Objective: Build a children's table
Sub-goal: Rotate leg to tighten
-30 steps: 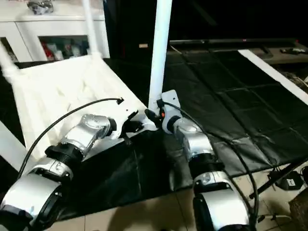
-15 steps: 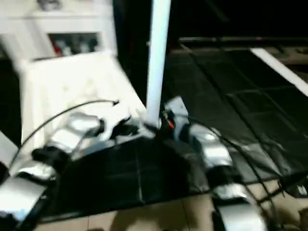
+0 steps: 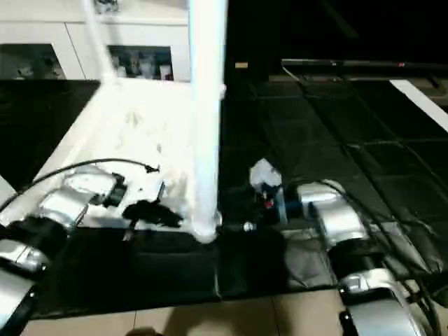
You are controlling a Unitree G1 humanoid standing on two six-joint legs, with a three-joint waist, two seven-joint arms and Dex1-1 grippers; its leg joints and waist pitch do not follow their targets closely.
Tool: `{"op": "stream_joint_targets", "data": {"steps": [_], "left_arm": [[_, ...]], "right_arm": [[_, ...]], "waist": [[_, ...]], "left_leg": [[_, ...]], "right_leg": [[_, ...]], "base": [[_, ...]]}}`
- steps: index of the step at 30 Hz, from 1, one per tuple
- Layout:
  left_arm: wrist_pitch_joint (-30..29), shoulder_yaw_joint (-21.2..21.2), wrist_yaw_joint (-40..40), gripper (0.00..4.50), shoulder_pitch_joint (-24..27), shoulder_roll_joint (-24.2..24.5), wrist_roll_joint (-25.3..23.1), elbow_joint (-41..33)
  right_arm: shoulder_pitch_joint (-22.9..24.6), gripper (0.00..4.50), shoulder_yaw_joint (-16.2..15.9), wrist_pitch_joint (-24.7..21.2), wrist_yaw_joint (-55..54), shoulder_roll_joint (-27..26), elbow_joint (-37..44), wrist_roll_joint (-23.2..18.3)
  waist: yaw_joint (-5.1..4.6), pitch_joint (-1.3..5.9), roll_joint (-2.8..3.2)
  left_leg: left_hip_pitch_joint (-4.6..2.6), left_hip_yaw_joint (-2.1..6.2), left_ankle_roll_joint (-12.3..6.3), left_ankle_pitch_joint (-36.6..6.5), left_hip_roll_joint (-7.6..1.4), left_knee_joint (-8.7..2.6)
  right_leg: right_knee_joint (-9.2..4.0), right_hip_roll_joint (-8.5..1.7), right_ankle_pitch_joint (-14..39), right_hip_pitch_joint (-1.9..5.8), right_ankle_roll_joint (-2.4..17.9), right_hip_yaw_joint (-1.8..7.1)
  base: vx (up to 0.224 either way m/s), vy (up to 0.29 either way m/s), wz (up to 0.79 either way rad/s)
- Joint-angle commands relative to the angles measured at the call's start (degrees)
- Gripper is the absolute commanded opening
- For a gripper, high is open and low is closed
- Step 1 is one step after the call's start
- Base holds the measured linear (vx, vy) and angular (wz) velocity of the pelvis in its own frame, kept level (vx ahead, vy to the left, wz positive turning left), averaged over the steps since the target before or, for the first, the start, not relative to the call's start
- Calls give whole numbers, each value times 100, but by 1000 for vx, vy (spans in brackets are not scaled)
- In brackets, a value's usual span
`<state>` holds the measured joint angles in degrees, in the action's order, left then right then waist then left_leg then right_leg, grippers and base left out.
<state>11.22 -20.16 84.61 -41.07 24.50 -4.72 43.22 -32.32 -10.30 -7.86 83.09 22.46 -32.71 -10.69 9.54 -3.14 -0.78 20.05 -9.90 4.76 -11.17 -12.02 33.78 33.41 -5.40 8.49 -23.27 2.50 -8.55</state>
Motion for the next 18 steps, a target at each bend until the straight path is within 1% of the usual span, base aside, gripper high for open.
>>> {"op": "stream_joint_targets", "data": {"steps": [1,2,4,6,7,9,10,11,14,16,17,18], "left_arm": [[156,-297,295,0,58,-31,-107,-171],[169,-309,298,0,61,-30,-108,-174],[186,-328,301,0,67,-39,-104,-194],[196,-332,322,0,77,-37,-95,-221],[186,-334,329,0,84,-43,-90,-245],[180,-339,333,0,91,-55,-87,-275],[186,-340,335,0,92,-59,-87,-280],[189,-342,337,0,90,-61,-87,-281],[206,-357,330,0,87,-51,-96,-272],[215,-363,320,0,88,-44,-101,-265],[226,-367,308,0,89,-38,-109,-253],[227,-368,303,0,89,-37,-112,-251]], "right_arm": [[-92,446,-68,79,102,-12,-7,74],[-99,431,-81,76,109,-40,-30,68],[-132,414,-120,128,85,-135,-111,37],[-153,408,-149,155,87,-169,-152,10],[-174,382,-153,154,76,-206,-174,1],[-221,382,-156,152,61,-293,-229,-5],[-242,371,-160,157,58,-328,-253,-6],[-264,371,-165,151,59,-353,-282,-6],[-314,339,-185,151,95,-408,-381,-4],[-328,330,-197,170,105,-419,-422,-4],[-340,305,-206,194,99,-435,-468,-4],[-343,305,-206,196,101,-441,-483,-7]], "waist": [[-32,441,-21],[-31,442,-52],[-25,438,-35],[-31,439,-28],[-33,437,-31],[-36,449,-28],[-38,450,-27],[-37,448,-45],[-24,452,-31],[-24,453,-33],[-27,452,-35],[-27,454,-33]], "left_leg": [[-33,10,-296,-727,-225,-370],[-30,9,-284,-732,-227,-370],[-27,11,-267,-768,-226,-372],[-31,13,-234,-796,-228,-374],[-33,14,-230,-796,-231,-375],[-25,17,-237,-728,-232,-371],[-25,17,-238,-721,-233,-371],[-29,11,-247,-717,-229,-368],[-32,11,-251,-673,-230,-363],[-25,11,-248,-653,-227,-362],[-15,13,-251,-650,-223,-362],[-17,12,-251,-651,-223,-361]], "right_leg": [[-305,-447,1588,342,886,405],[-303,-444,1594,343,875,405],[-307,-453,1675,340,856,407],[-309,-445,1680,335,867,405],[-306,-445,1663,336,867,408],[-274,-440,1491,345,917,413],[-267,-442,1465,343,930,412],[-269,-442,1445,340,940,415],[-255,-446,1410,338,958,419],[-251,-440,1379,343,956,417],[-250,-442,1377,352,945,417],[-253,-446,1398,353,931,417]], "base": [[0,0,0],[0,0,0],[0,0,0],[0,0,0],[0,0,0],[0,0,0],[0,0,0],[0,0,0],[0,0,0],[0,0,0],[0,0,0],[0,0,0]]}}
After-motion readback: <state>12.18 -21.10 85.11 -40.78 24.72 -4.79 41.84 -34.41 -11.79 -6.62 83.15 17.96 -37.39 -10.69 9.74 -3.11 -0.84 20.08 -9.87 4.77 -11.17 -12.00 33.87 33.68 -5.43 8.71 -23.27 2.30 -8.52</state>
